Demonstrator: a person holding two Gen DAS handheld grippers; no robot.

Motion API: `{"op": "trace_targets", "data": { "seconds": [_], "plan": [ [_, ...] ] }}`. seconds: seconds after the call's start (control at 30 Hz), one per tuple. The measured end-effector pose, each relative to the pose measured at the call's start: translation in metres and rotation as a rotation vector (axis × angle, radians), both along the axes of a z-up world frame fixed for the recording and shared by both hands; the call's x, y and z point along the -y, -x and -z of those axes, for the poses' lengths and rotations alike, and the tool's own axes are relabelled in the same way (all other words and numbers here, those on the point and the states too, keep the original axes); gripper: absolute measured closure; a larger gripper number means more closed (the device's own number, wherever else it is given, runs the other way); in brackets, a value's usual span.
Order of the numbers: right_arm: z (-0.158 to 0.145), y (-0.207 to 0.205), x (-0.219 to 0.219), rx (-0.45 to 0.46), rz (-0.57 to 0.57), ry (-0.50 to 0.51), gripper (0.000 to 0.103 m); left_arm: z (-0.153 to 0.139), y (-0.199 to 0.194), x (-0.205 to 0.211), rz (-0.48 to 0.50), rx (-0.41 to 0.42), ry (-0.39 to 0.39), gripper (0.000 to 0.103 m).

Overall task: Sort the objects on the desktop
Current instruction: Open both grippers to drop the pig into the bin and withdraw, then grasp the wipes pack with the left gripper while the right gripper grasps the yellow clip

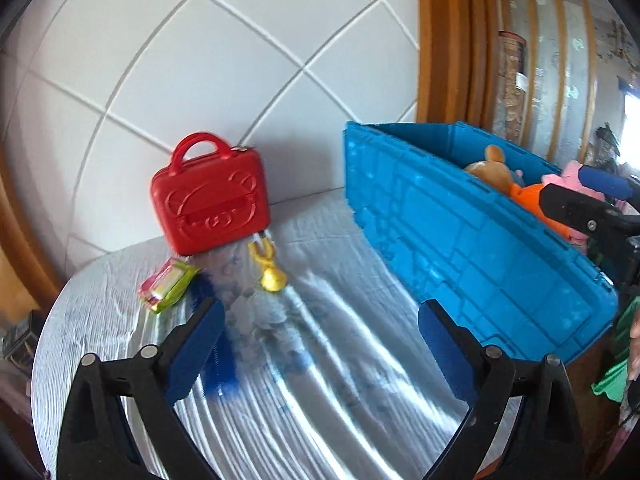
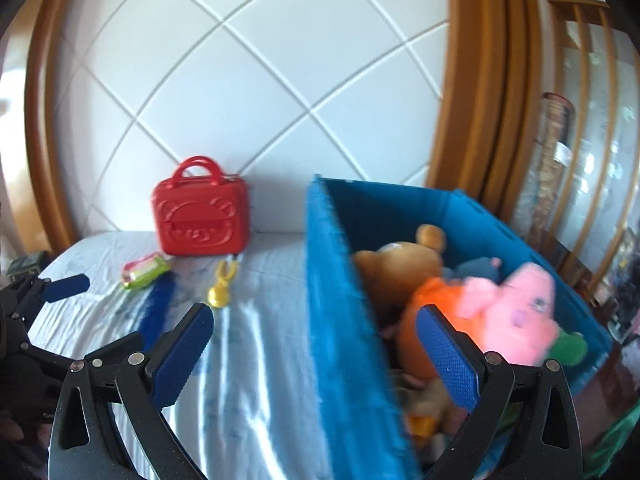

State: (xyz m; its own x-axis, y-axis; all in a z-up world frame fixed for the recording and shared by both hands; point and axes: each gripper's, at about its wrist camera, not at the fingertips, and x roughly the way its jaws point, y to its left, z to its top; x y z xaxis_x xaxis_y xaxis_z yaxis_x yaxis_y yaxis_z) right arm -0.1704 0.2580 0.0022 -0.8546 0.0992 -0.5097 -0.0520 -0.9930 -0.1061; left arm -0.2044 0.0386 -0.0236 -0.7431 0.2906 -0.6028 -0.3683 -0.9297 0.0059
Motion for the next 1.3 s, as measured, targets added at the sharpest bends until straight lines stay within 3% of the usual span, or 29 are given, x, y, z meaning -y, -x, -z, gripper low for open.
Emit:
{"op": "trace_targets", "data": {
  "seconds": [0.17, 0.43, 0.6, 0.8, 1.07, 1.3],
  "plan": [
    [0.011, 0.044, 0.051, 0.015, -0.100, 0.008, 0.000, 0.019, 0.028, 0.077, -0.173, 0.068, -0.038, 0.004],
    [0.081, 0.134, 0.102, 0.274, -0.242, 0.092, 0.000, 0.057, 0.075, 0.174, -0.382, 0.155, -0.035, 0.004],
    [0.122, 0.193, 0.113, 0.393, -0.253, 0.135, 0.000, 0.088, 0.112, 0.207, -0.439, 0.228, -0.037, 0.004],
    [0.169, 0.261, 0.124, 0.508, -0.205, 0.138, 0.000, 0.132, 0.185, 0.220, -0.402, 0.311, -0.009, 0.004],
    [0.226, 0.335, 0.137, 0.608, -0.165, 0.115, 0.000, 0.193, 0.309, 0.225, -0.302, 0.419, 0.087, 0.004],
    [0.270, 0.395, 0.146, 0.663, -0.130, 0.112, 0.000, 0.234, 0.404, 0.201, -0.146, 0.456, 0.260, 0.004]
  ]
}}
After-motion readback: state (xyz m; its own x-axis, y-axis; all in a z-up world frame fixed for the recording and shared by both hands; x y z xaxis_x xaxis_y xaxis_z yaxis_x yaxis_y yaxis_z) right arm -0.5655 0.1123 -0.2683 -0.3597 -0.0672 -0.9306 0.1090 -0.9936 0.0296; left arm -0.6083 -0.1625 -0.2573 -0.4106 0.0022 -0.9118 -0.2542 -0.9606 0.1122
